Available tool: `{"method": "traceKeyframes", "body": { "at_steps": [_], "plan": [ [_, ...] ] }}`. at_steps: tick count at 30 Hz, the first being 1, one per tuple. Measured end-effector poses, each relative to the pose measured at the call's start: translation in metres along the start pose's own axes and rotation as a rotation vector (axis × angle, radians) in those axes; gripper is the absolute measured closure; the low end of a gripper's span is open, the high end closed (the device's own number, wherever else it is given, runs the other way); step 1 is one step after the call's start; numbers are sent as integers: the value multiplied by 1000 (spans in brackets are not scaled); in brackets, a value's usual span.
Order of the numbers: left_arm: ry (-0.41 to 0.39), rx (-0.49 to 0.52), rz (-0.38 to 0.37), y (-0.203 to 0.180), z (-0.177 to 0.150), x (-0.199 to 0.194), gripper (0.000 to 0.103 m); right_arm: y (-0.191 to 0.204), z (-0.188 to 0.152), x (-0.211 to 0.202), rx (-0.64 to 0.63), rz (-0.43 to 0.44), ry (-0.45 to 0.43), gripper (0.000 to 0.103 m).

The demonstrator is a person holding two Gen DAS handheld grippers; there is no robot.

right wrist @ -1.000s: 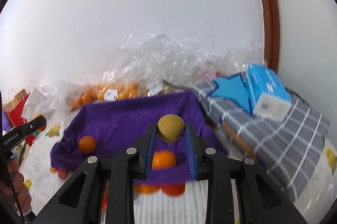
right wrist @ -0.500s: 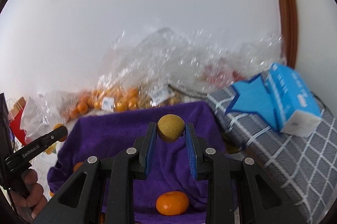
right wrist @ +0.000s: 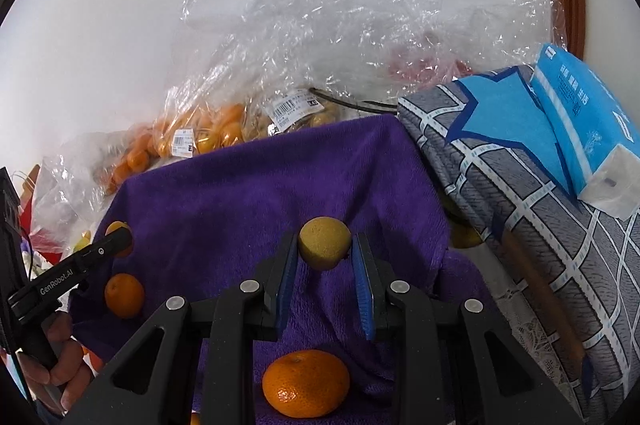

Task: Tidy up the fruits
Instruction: 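Open the right gripper to set the yellow-green fruit on the towel while the left releases its orange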

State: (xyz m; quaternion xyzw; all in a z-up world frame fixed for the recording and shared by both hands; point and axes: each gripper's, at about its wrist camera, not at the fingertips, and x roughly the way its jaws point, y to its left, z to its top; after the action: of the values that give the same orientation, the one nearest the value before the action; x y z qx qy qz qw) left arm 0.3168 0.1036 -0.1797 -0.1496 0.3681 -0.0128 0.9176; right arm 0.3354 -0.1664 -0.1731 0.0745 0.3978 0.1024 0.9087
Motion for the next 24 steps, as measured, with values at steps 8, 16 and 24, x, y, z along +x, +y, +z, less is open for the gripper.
{"method": "traceKeyframes", "body": {
  "at_steps": [8,16,24],
  "plan": [
    [3,3,-6,-1,-3,2,70,9,-7,8,-47,-24,20,76],
    [3,-1,-16,-1,-3,3,70,7,-8,7,-38,-38,20,75],
    [-31,-17,-43,0,-2,-4,63,5,-10,-2,-30,-38,-8,61]
  ]
}}
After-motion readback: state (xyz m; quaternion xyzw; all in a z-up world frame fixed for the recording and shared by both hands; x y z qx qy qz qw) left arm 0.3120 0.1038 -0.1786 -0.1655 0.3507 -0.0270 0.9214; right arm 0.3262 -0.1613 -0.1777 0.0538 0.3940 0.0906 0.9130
